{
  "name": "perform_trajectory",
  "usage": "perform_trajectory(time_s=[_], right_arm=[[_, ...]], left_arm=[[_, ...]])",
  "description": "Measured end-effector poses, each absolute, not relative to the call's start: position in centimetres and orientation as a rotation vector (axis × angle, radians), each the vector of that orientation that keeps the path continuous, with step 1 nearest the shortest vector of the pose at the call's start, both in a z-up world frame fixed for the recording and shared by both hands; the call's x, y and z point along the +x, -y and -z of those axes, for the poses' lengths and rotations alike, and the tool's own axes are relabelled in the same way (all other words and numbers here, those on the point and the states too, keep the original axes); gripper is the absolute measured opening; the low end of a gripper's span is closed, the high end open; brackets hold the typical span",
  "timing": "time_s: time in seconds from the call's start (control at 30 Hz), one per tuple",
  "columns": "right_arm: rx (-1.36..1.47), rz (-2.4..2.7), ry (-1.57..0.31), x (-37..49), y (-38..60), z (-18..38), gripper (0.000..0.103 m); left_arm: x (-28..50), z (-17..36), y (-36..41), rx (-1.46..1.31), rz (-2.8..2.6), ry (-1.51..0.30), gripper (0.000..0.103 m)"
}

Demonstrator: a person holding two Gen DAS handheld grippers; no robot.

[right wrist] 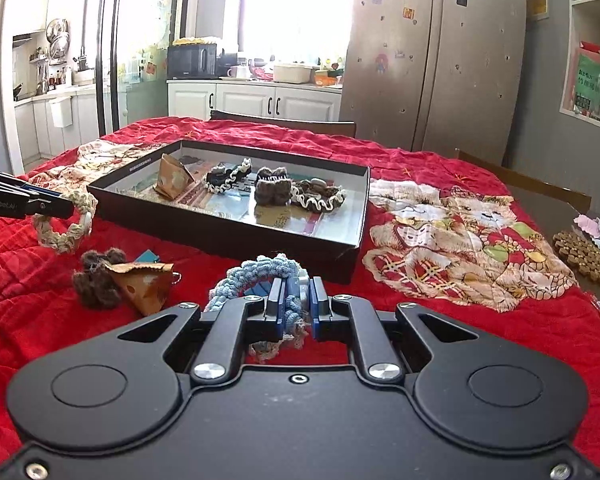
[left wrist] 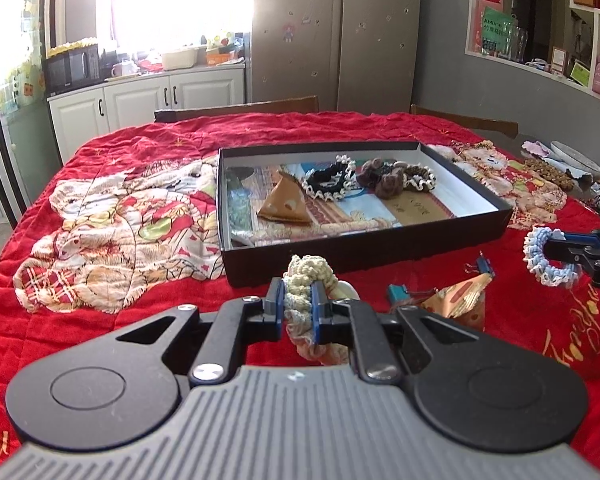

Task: Organize objects
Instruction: 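Lift both scrunchies and carry them over the black box with both grippers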

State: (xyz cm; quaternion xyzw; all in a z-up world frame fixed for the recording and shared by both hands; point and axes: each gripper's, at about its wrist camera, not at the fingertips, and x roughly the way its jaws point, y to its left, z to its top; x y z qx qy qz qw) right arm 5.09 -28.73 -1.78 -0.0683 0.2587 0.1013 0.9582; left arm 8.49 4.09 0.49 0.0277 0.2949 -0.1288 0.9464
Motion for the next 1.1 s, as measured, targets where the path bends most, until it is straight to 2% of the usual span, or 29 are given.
perform_trajectory(time_s=[1.1], right_arm=[[-0.169,-0.199,-0.438,9.3,28.1,-2.3,0.012]], left_arm=[[10.8,-4.5,-3.8,0.079,0.280,-0.489,0.016]])
